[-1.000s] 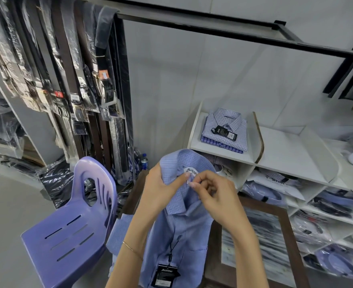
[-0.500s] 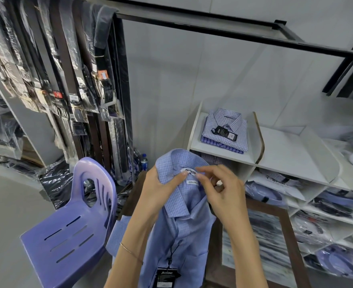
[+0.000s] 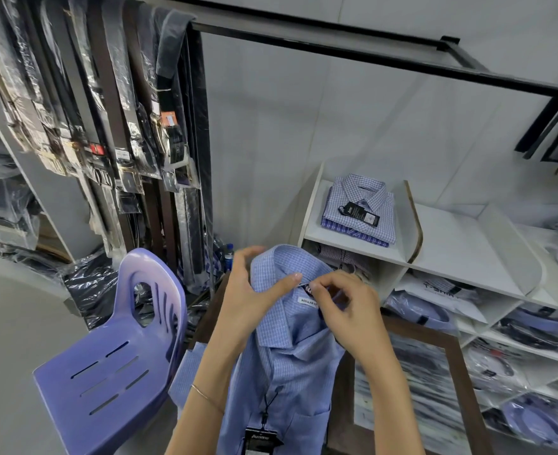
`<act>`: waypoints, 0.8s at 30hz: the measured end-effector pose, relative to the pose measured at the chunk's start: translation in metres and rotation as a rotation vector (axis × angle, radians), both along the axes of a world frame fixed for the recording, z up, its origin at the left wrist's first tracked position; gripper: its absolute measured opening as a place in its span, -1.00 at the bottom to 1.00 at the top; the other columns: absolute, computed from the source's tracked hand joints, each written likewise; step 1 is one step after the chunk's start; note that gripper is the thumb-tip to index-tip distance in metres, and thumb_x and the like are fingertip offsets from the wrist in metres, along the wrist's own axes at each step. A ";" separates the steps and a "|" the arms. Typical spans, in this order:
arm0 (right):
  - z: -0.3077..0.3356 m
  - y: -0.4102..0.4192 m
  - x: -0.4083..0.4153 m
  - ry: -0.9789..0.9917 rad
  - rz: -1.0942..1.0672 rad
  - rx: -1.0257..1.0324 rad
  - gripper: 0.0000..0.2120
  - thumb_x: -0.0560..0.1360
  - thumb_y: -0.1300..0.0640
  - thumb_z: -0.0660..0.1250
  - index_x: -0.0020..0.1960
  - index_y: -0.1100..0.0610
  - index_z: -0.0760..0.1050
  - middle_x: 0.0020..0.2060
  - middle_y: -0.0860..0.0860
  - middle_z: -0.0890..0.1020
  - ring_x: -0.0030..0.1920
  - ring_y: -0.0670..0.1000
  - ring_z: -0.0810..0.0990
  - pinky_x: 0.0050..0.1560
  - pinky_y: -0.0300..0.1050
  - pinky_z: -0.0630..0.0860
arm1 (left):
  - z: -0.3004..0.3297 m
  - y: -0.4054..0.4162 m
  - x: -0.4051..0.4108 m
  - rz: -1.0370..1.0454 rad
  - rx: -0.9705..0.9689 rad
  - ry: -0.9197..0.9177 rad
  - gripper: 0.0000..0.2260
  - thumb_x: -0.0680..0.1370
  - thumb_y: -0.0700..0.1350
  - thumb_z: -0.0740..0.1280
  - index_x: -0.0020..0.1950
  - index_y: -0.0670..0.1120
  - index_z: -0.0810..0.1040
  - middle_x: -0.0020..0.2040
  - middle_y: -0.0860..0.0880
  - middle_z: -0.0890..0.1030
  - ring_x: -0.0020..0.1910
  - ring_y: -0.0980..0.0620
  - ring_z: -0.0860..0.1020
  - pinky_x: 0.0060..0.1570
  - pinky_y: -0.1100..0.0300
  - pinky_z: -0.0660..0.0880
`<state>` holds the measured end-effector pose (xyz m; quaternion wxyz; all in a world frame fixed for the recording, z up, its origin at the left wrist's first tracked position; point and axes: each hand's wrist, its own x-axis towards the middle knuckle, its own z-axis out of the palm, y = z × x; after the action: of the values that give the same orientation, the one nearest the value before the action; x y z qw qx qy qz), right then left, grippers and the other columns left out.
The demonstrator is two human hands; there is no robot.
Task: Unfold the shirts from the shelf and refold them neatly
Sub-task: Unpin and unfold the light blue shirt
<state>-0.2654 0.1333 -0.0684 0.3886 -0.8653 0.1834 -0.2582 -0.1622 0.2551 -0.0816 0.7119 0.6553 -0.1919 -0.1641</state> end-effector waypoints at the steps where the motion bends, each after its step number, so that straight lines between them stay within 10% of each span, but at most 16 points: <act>1: 0.001 0.001 0.000 0.001 0.008 0.059 -0.84 0.54 0.16 0.32 -0.21 0.09 0.59 -0.28 -0.06 0.61 -0.24 -0.12 0.50 -0.21 -0.32 0.37 | 0.000 0.000 0.000 0.045 -0.017 -0.102 -0.27 0.25 0.05 0.55 0.32 0.02 0.31 0.14 0.11 0.51 0.14 0.18 0.53 0.10 0.30 0.49; 6: 0.004 0.000 0.004 0.020 0.070 0.210 -0.75 0.60 0.17 0.23 -0.22 0.13 0.56 -0.31 0.02 0.59 -0.26 -0.06 0.52 -0.17 -0.21 0.41 | 0.000 0.001 0.002 -0.044 0.059 -0.629 -0.65 0.36 0.08 0.50 0.10 0.11 0.55 0.34 0.04 0.36 0.36 0.20 0.34 0.27 0.44 0.25; 15: 0.009 0.004 0.005 -0.051 0.158 0.476 -0.80 0.59 0.20 0.24 -0.13 0.22 0.59 -0.27 0.07 0.63 -0.19 -0.07 0.55 -0.10 -0.27 0.44 | -0.004 0.007 0.014 -0.210 0.144 -0.650 -0.98 0.51 -0.09 0.42 -0.08 0.00 0.62 0.18 0.08 0.50 0.29 0.19 0.44 0.26 0.38 0.29; 24: 0.009 0.007 0.011 -0.003 0.204 0.507 -0.78 0.58 0.16 0.25 -0.14 0.16 0.63 -0.16 0.25 0.62 -0.14 0.02 0.52 -0.02 -0.08 0.40 | -0.010 0.014 0.022 -0.257 0.075 -0.541 -0.90 0.51 -0.06 0.35 -0.11 -0.05 0.61 0.23 0.04 0.51 0.29 0.18 0.45 0.28 0.38 0.28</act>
<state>-0.2545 0.1401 -0.0591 0.6172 -0.7539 0.1535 -0.1649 -0.1400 0.2689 -0.0911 0.5835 0.6714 -0.4498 -0.0795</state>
